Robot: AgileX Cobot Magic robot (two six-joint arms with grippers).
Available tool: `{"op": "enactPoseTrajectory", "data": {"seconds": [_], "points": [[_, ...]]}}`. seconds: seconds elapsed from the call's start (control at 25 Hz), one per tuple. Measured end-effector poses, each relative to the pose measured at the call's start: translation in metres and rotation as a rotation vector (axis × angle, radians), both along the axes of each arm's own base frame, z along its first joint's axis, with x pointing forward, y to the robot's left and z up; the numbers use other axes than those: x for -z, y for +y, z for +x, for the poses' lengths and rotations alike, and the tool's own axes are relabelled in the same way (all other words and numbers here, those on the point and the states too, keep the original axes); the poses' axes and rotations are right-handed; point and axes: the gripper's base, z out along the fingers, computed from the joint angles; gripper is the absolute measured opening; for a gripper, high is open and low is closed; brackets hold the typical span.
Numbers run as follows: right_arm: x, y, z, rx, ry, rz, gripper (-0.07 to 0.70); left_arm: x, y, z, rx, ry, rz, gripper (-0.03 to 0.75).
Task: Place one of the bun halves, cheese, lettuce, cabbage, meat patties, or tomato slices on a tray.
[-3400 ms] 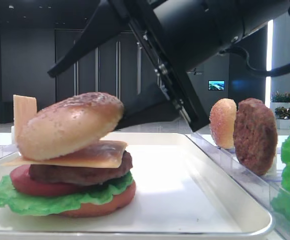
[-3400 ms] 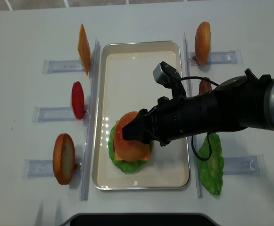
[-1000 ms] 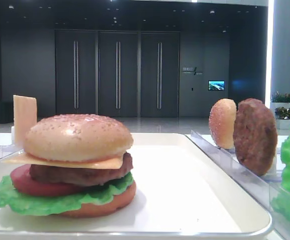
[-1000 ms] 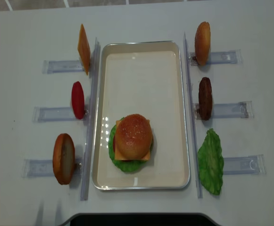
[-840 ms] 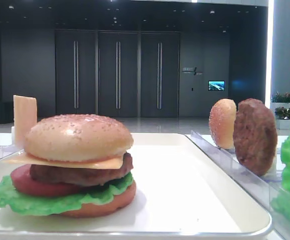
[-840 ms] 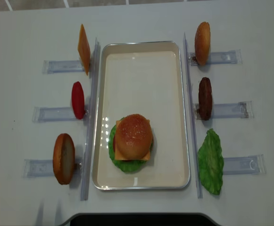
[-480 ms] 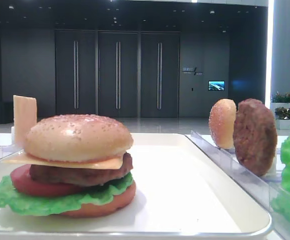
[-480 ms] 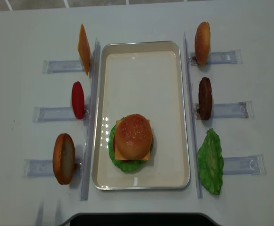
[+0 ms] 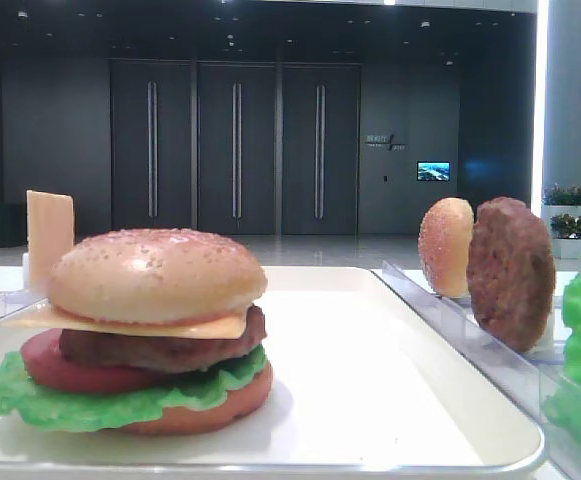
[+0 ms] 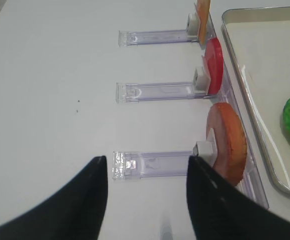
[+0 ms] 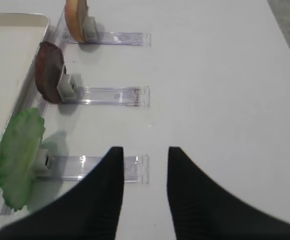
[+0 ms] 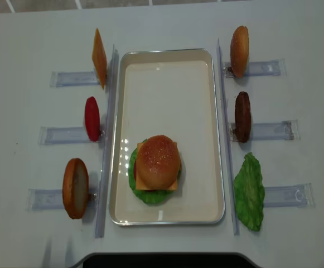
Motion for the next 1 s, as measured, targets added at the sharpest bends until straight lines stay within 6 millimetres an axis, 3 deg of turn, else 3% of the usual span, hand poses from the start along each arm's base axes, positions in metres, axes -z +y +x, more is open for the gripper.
{"op": "enactPoseTrajectory", "data": {"seconds": [1.0], "points": [[0.0032,-0.0015,-0.0076,-0.004,-0.033,-0.005,0.194,0.0,0.0,0.0,0.0,0.0,0.0,0.391]]}}
